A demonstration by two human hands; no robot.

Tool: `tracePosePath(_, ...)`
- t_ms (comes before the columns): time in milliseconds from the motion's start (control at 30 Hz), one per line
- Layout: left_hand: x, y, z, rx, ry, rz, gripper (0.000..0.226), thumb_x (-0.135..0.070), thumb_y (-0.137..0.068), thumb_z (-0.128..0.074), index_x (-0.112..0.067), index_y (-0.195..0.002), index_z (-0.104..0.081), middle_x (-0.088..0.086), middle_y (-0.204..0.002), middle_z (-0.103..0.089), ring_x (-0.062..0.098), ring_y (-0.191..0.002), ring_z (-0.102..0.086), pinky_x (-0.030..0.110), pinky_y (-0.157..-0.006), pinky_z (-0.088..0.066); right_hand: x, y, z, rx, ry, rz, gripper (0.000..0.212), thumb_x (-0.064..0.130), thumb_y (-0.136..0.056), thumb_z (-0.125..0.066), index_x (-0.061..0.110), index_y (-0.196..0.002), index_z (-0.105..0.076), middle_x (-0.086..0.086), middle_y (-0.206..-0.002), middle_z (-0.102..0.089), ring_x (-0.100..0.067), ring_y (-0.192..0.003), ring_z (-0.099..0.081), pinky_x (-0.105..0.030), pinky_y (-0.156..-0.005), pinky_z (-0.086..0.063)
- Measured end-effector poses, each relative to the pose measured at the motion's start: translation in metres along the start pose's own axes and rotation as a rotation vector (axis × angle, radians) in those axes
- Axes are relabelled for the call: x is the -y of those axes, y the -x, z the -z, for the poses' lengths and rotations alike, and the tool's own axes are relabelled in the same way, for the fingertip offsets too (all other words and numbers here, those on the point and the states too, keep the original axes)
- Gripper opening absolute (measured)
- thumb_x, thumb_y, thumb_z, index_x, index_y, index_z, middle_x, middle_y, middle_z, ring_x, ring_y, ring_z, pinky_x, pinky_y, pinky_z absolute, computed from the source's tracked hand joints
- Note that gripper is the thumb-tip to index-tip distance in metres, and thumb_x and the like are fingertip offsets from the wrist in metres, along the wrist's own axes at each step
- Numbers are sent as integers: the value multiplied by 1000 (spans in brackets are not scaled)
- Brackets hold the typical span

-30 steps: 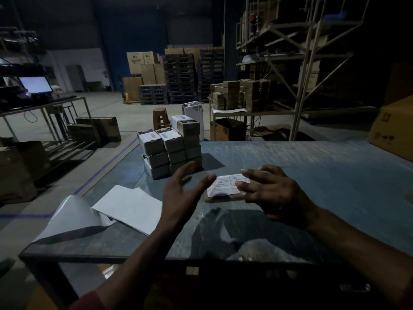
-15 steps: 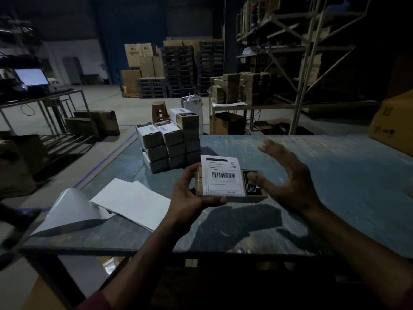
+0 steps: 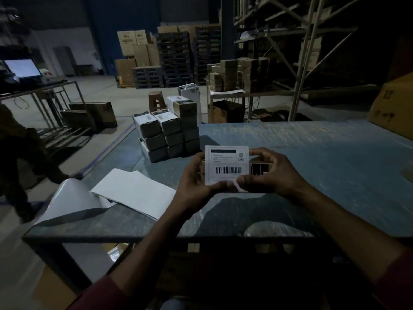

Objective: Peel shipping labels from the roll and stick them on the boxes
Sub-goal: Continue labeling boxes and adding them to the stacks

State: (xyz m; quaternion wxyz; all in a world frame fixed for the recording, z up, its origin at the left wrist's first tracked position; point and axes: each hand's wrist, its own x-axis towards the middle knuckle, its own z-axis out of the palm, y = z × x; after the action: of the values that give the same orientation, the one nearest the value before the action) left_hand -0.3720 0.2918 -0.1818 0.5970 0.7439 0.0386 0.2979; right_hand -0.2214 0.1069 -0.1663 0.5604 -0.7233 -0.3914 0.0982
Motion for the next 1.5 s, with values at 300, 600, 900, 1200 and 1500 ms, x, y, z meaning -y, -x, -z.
tracePosePath(300,-8,5,2,-29,34,-62,32,-30,-103,-61,-13,-131,-61,5,-119,-74,25,-112,-72,55,-91,-62,4,1,-7,-5,-86,72,43,30,-77,-85,11,-114,-71,0,-107,-78,-14,-95,-76,-25,-74,-61)
tracePosePath(600,11,-10,4,-104,129,306,94,-50,-66,-96,-28,-147,-56,4,-134,-67,19,-112,-72,44,-93,-62,-13,1,-14,-150,136,257,68,34,-61,-97,24,-122,-68,15,-126,-66,1,-116,-63,-20,-94,-56)
tracePosePath(900,15,-6,-6,-108,-18,83,56,-19,-72,-96,-15,-120,-66,-1,-107,-78,12,-101,-76,36,-88,-64,-16,-2,-11,-132,158,273,73,42,-63,-92,24,-130,-67,2,-129,-65,-1,-119,-62,-22,-99,-54)
tracePosePath(1200,20,-9,-13,-152,120,148,46,-8,-83,-86,-1,-119,-58,13,-106,-77,24,-97,-76,32,-79,-62,-16,-2,-15,-112,79,224,78,35,-73,-93,23,-141,-57,-8,-121,-64,-5,-111,-61,-9,-85,-49)
tracePosePath(1500,22,-3,-21,-219,203,123,31,-7,-80,-80,-7,-105,-61,14,-94,-73,23,-85,-73,33,-70,-60,-18,-2,-30,-284,2,223,70,27,-73,-94,24,-133,-58,-3,-105,-66,-15,-104,-64,-26,-87,-53)
